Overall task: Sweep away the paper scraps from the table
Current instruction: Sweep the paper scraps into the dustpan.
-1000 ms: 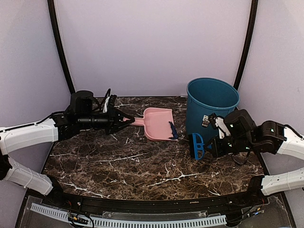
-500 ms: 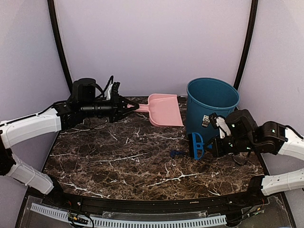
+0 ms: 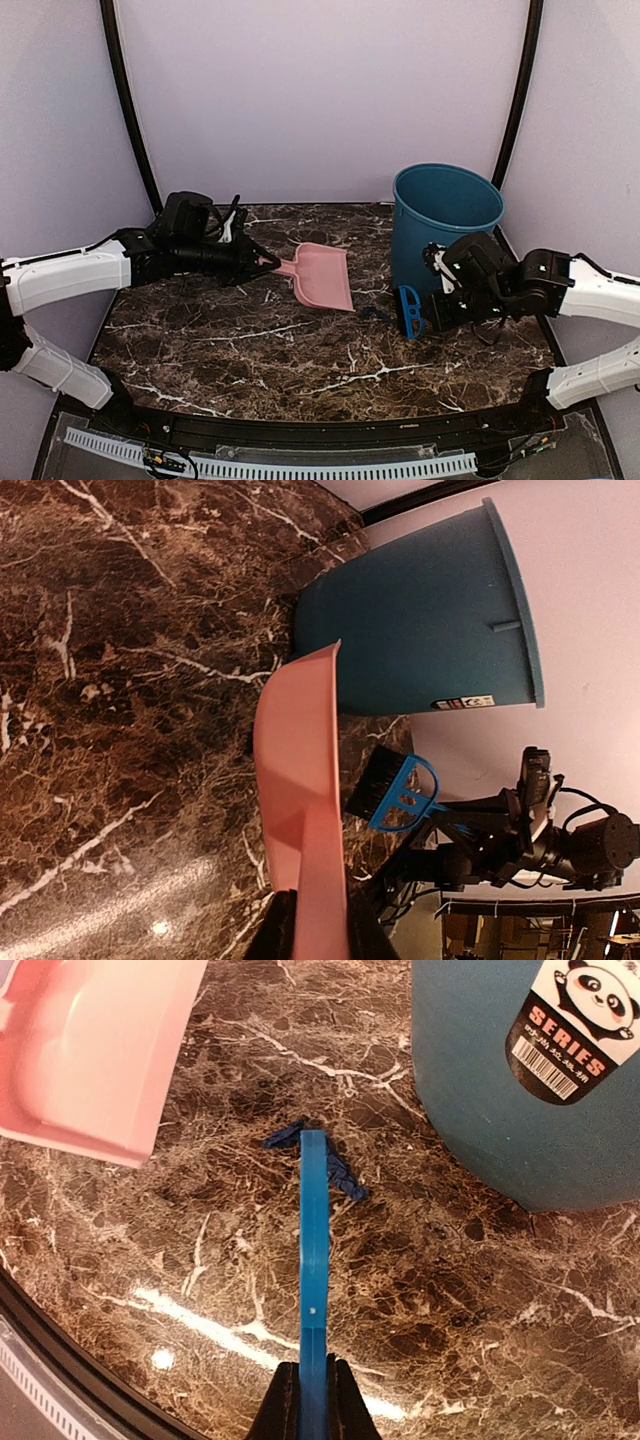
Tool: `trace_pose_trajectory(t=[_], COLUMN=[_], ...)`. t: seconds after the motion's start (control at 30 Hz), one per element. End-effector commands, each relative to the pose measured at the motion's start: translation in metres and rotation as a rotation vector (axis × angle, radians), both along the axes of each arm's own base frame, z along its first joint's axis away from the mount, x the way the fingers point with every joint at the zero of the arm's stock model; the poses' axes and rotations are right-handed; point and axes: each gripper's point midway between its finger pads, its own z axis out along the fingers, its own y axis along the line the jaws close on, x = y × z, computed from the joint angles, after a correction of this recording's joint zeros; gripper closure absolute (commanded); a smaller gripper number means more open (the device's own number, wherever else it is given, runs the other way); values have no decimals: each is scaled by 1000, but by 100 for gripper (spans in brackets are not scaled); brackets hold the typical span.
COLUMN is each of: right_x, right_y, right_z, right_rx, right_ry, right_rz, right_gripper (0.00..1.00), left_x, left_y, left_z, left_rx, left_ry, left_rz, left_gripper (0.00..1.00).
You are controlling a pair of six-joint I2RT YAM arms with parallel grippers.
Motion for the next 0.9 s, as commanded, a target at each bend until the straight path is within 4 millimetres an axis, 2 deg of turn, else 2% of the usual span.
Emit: trace_pose_trajectory(t=[0.0, 0.13, 0.3, 0.5, 0.87], right_x=[17, 31, 47, 62, 74], right_y=[9, 14, 11, 16, 74], right_z=[8, 0, -21, -39, -57], right_rx=[-30, -97, -243, -347, -305], right_ry=[-51, -63, -66, -75, -56], right_rz=[-33, -54, -99, -107, 82], right_gripper=[100, 100, 100, 100, 100], left_x=[-2, 3, 11, 17, 23], left_y=[11, 8, 1, -12, -18], left_z=[-28, -51, -79, -93, -117], left_rx=[71, 90, 118, 107, 147], left_ry=[15, 50, 99, 128, 172], left_rz=[-1, -6, -13, -46, -61], left_gripper=[100, 100, 100, 100, 100])
